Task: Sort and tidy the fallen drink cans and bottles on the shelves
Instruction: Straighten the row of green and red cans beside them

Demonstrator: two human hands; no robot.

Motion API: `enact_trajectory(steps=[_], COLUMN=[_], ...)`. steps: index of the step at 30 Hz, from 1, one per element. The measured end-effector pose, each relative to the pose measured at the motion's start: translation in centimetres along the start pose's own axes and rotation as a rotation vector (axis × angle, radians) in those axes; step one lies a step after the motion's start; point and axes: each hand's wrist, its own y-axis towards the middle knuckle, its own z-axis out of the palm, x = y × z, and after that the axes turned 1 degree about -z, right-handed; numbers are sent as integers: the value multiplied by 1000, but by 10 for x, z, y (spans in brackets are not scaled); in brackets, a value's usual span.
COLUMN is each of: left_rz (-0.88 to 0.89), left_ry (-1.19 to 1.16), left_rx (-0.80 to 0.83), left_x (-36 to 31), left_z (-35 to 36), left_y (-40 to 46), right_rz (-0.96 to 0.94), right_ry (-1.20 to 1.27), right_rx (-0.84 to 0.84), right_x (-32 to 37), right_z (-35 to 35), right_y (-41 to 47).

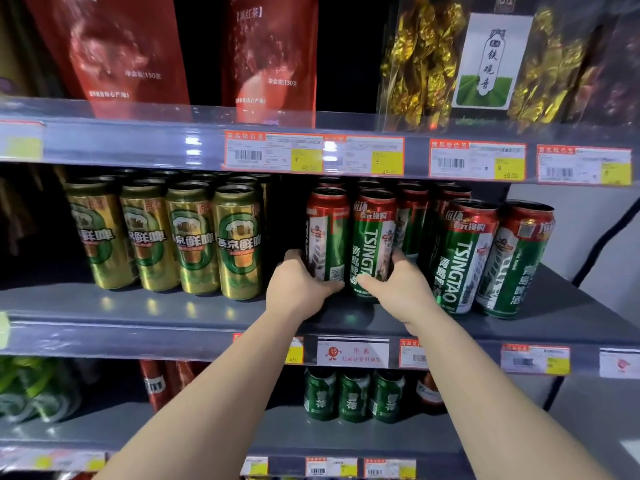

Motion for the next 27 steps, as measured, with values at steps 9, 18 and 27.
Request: enact_trajectory(steps=[9,18,27], left_rz=[-5,-50,-47], left_ry=[-106,14,-43], left_rx=[91,98,103], left_x=[7,8,8], left_z=[1,5,-1], left_y=[6,7,3], right_rz=[-3,-26,-4], right_ry=[-40,-42,-65], right_rx=[-77,-64,-3], right_x=[-6,-5,-2], right_z=[7,7,7], right_y=[1,0,-2])
